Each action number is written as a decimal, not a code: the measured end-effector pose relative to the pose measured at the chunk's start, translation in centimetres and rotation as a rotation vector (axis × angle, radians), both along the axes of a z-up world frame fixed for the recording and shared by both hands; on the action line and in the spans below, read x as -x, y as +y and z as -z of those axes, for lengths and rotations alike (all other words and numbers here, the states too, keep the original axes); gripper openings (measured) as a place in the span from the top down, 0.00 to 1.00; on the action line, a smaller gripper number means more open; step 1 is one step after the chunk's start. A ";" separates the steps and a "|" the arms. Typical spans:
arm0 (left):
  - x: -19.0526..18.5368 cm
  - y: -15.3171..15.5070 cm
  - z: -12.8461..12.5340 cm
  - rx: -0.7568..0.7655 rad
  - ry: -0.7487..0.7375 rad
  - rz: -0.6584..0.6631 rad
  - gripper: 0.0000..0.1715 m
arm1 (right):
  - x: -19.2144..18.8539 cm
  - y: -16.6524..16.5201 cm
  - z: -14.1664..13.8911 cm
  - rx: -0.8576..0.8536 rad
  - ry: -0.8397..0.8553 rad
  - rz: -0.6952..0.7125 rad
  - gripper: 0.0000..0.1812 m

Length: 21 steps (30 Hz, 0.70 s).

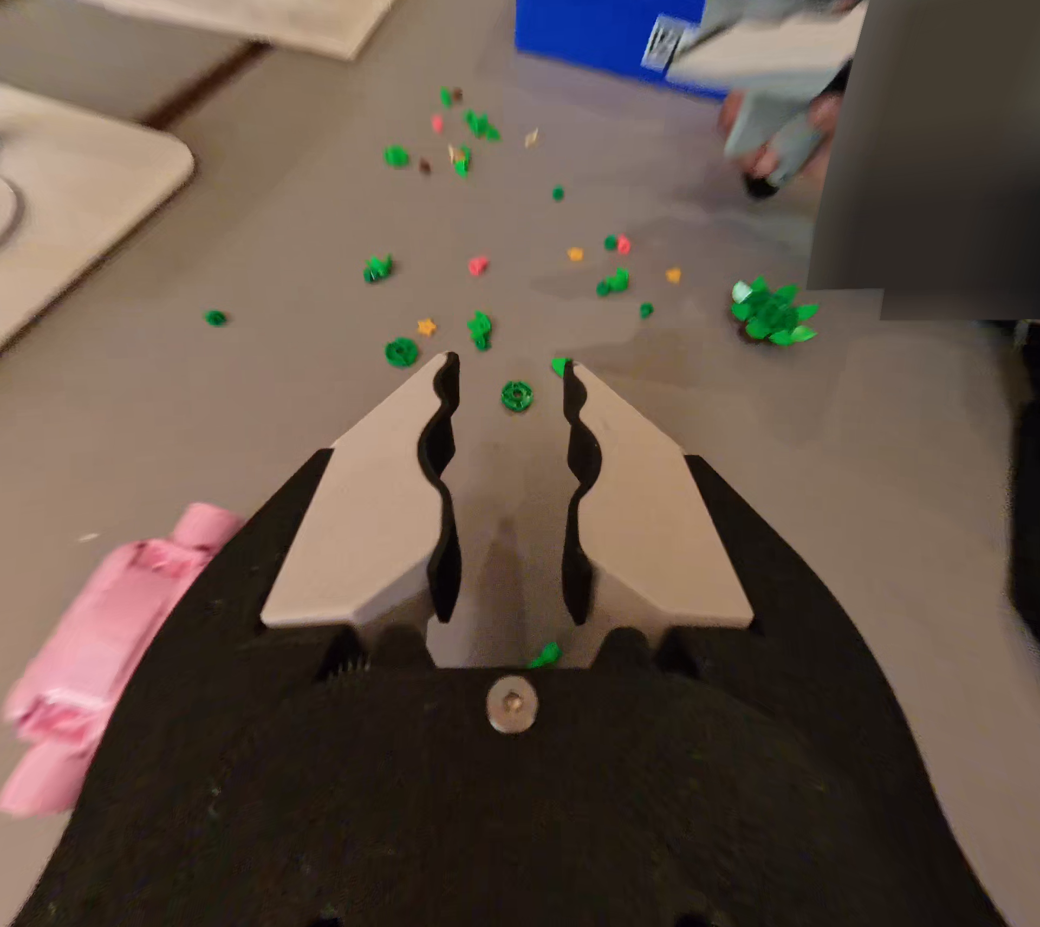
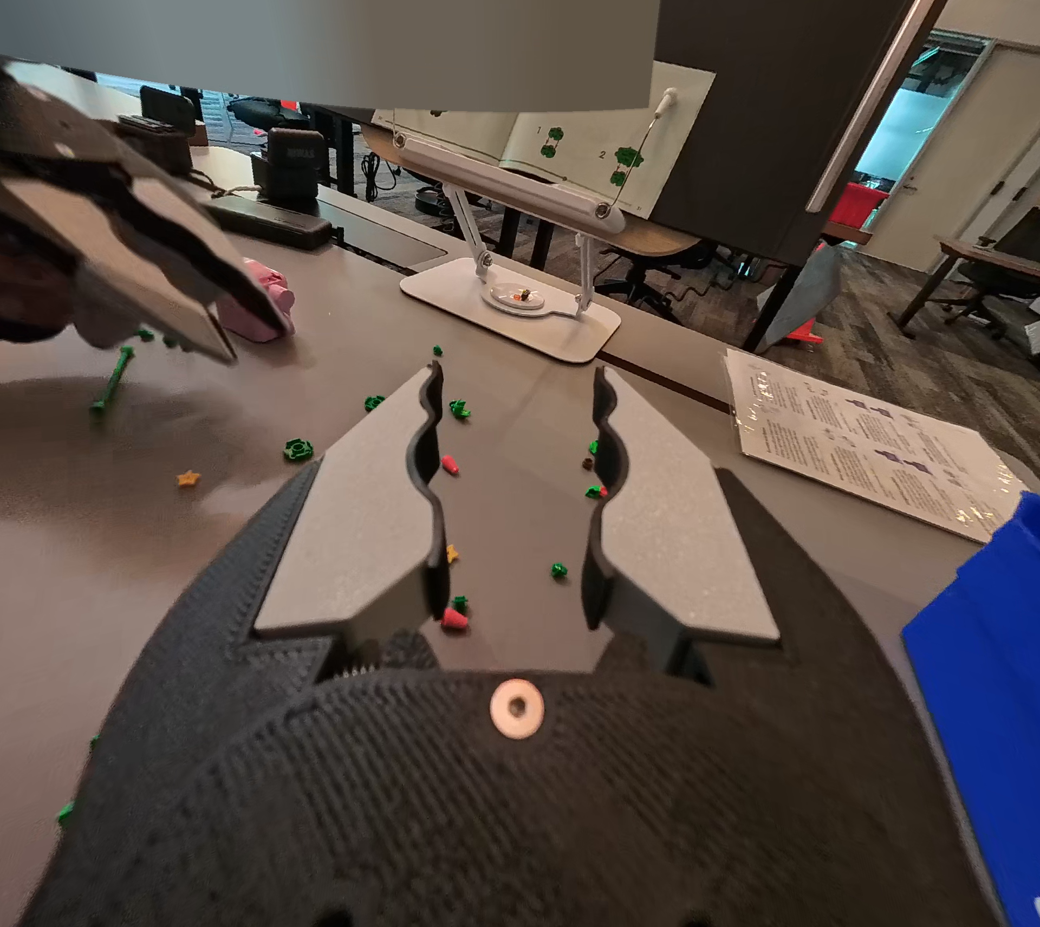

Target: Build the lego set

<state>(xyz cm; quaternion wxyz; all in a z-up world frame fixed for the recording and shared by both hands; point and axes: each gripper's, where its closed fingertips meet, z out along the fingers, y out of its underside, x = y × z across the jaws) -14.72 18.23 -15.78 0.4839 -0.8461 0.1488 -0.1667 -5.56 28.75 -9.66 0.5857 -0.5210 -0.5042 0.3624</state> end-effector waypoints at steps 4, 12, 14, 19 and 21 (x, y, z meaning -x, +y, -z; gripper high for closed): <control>-1.7 1.3 3.4 0.114 0.157 -0.064 0.85 | -0.2 -0.1 -0.6 -0.013 0.015 0.002 0.71; -1.7 1.8 6.6 0.243 0.193 -0.132 0.79 | -0.2 -0.5 -0.9 -0.019 0.023 -0.008 0.71; -2.0 1.8 6.5 0.243 0.182 -0.120 0.81 | -0.2 -0.6 -0.9 -0.022 0.021 -0.008 0.71; -2.6 1.3 6.3 0.243 0.168 -0.073 0.93 | -0.1 -0.8 -0.9 -0.016 0.023 -0.016 0.71; -2.5 1.3 5.4 0.198 0.153 -0.081 0.93 | -0.1 -1.0 -0.9 -0.018 0.024 -0.021 0.71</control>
